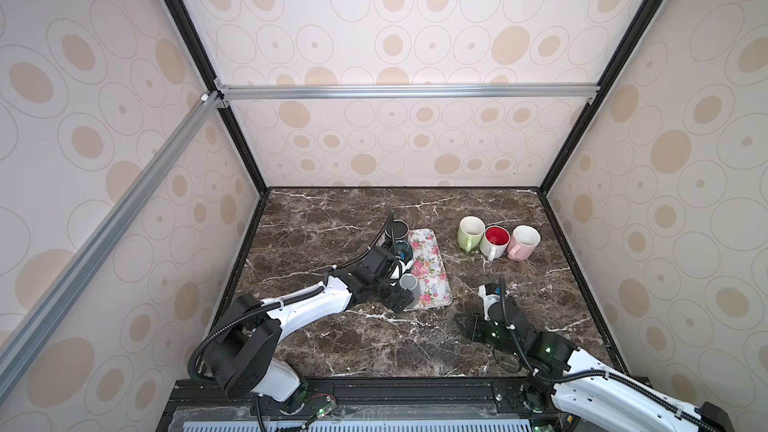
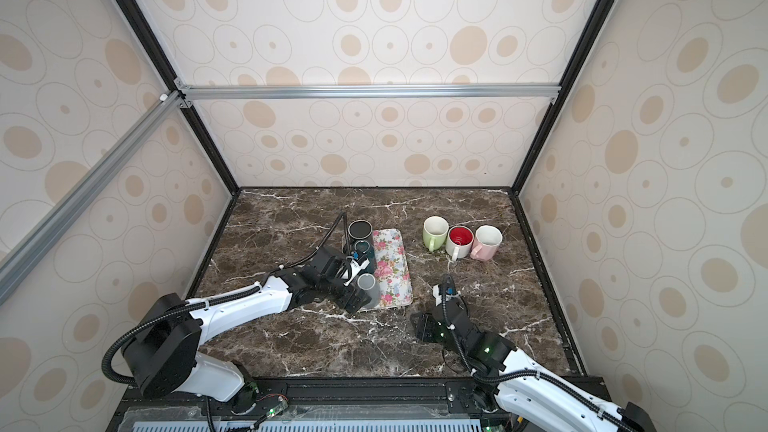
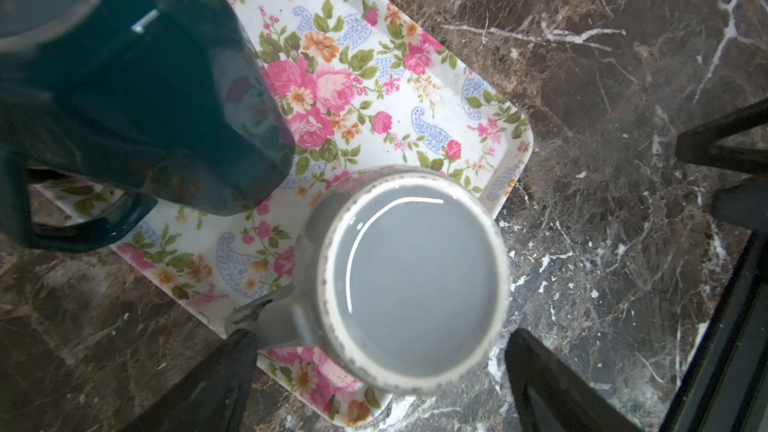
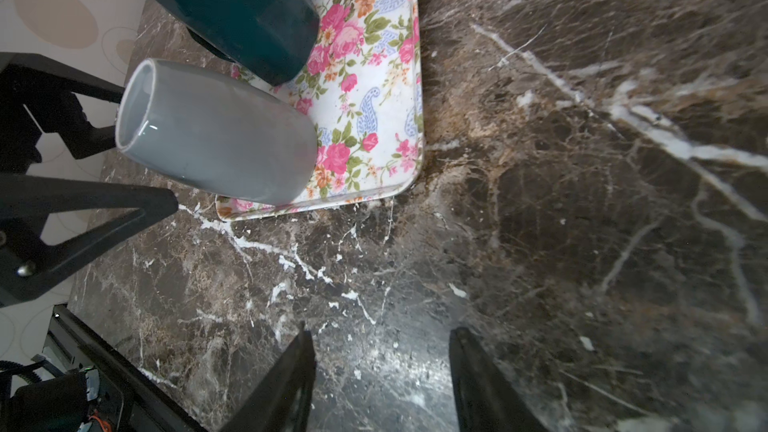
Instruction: Turn the mug right side up
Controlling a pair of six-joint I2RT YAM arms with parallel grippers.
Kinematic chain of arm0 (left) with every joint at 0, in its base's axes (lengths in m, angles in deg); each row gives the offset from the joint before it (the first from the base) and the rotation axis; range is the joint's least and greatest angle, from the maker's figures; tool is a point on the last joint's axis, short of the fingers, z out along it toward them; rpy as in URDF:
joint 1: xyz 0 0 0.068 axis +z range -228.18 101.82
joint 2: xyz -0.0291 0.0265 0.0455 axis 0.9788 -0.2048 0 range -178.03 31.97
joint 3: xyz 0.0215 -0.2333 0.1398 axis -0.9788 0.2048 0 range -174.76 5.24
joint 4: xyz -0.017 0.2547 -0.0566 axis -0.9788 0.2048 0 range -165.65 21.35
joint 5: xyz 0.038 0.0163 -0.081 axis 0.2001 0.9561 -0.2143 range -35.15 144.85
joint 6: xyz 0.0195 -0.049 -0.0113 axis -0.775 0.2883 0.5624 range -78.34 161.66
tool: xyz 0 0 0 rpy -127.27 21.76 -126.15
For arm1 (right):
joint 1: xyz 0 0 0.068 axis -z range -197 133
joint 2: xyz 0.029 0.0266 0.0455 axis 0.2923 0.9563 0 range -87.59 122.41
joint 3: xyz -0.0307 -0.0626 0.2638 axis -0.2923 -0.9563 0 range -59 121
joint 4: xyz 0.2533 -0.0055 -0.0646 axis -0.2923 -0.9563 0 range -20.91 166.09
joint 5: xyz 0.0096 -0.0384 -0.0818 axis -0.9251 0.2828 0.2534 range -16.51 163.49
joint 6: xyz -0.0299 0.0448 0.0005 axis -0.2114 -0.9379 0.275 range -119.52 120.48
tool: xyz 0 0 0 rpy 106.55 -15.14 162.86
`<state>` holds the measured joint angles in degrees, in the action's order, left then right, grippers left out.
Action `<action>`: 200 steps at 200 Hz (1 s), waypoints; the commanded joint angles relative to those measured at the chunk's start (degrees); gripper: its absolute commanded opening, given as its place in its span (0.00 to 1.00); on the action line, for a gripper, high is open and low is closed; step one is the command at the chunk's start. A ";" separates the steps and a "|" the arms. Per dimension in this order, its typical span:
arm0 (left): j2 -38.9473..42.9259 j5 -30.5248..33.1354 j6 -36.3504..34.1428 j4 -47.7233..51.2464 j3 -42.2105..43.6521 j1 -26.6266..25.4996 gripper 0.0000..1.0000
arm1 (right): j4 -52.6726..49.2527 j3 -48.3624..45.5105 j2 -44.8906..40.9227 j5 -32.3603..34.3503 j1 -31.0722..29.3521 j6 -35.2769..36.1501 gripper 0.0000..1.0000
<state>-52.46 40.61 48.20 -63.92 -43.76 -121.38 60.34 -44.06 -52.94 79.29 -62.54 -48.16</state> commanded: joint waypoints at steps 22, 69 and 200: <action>1.58 -1.51 -1.82 1.72 -1.02 -2.25 0.95 | -2.51 -1.23 -3.00 1.86 -0.43 -1.41 0.55; 1.25 -3.42 -1.95 3.58 -2.79 -3.47 0.93 | -3.28 -1.93 -4.07 2.24 -0.43 -2.20 0.55; -4.54 1.15 -10.31 9.28 -10.45 -3.47 0.97 | -5.79 -2.59 -6.63 2.26 -0.36 -2.63 0.55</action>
<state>-55.19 43.16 41.60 -56.68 -51.36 -124.46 56.91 -45.59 -57.99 80.84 -62.54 -49.64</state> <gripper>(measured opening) 0.965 0.546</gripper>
